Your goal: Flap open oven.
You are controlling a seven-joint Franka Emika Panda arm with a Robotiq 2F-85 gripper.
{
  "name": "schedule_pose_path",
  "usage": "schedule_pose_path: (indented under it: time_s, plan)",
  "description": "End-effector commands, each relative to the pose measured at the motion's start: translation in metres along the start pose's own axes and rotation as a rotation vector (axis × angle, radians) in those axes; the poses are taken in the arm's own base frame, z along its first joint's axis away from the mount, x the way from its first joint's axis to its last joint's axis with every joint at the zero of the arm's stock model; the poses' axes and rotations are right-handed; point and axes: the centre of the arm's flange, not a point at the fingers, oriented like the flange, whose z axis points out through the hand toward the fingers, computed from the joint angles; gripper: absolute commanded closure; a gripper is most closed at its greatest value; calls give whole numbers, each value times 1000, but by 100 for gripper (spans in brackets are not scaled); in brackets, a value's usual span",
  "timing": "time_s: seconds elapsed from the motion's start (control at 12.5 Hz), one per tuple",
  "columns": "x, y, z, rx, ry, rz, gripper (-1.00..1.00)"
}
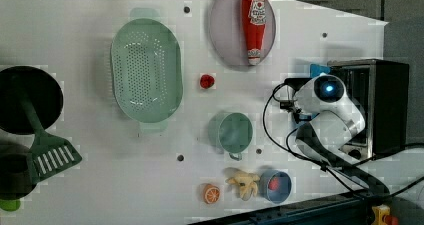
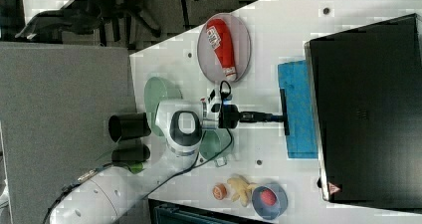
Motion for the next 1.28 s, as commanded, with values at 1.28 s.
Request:
schedule_pose_path:
  time_s: [1.28]
  plan:
    - [-30, 226, -323, 578, -31, 807, 65]
